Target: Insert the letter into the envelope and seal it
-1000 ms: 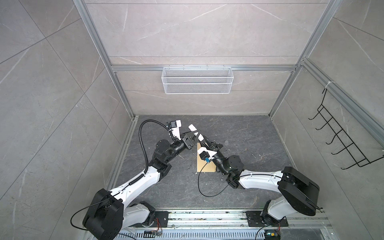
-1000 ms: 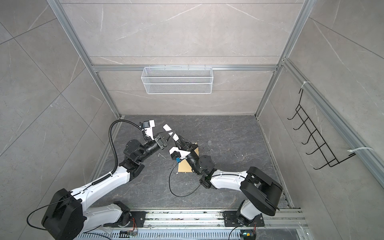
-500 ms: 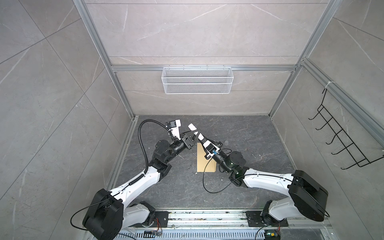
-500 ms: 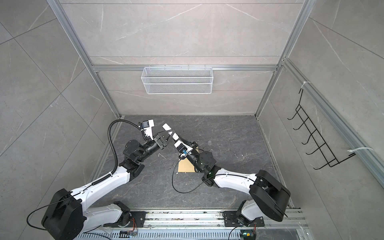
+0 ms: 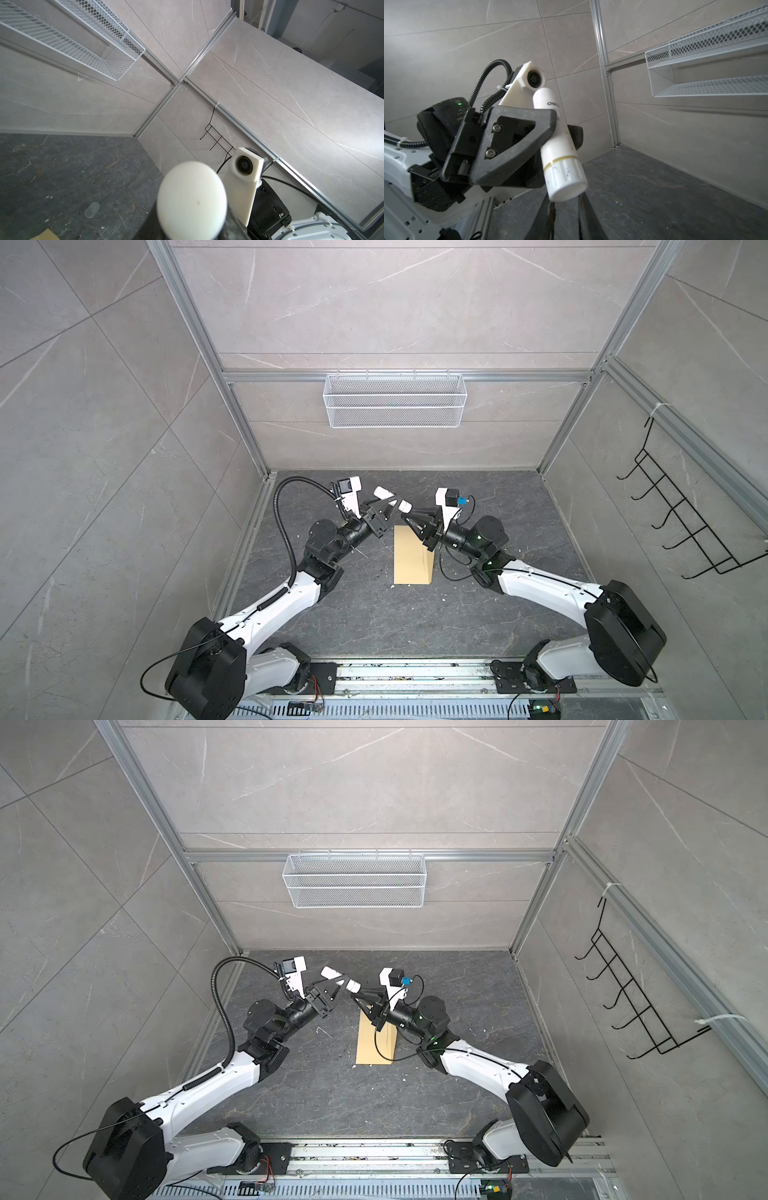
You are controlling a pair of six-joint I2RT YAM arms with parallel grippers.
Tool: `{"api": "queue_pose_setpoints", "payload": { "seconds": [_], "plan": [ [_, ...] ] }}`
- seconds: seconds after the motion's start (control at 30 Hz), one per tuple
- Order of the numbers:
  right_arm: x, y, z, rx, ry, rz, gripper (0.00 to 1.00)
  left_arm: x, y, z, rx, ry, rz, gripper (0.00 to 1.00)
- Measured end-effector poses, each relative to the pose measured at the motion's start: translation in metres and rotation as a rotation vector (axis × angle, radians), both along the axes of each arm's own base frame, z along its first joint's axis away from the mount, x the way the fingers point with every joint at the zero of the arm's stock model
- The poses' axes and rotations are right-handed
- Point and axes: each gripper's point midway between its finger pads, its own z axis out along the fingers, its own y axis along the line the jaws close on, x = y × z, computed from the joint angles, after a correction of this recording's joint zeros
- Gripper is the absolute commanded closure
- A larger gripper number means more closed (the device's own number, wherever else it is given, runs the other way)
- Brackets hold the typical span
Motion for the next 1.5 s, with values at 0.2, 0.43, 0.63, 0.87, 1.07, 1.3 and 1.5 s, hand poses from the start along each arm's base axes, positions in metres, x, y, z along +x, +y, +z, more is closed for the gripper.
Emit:
{"api": "queue_pose_setpoints", "payload": {
  "seconds": [0.2, 0.43, 0.63, 0.87, 1.07, 1.3, 1.5],
  "plan": [
    [0.000, 0.001, -0.004, -0.023, 0.038, 0.055, 0.68, -0.001, 0.000, -0.002, 0.024, -0.016, -0.004, 1.00],
    [-0.003, -0.016, 0.002, -0.188, -0.191, -0.085, 0.39, 0.002, -0.004, -0.023, 0.087, 0.052, -0.007, 1.00],
    [-0.009, -0.019, 0.003, -0.308, -0.385, -0.197, 0.36, 0.001, -0.006, -0.032, 0.116, 0.078, -0.023, 1.00],
    [-0.019, 0.006, -0.017, -0.460, -0.523, -0.251, 0.39, -0.001, -0.010, -0.035, 0.139, 0.092, -0.046, 1.00],
    [-0.006, 0.015, -0.022, -0.535, -0.558, -0.331, 0.49, -0.001, -0.011, -0.039, 0.152, 0.105, -0.055, 1.00],
    [0.004, 0.015, -0.021, -0.572, -0.558, -0.402, 0.69, -0.001, -0.011, -0.041, 0.157, 0.111, -0.057, 1.00],
    [0.008, 0.014, -0.020, -0.574, -0.513, -0.427, 0.89, 0.000, -0.010, -0.039, 0.159, 0.106, -0.050, 1.00]
  ]
}}
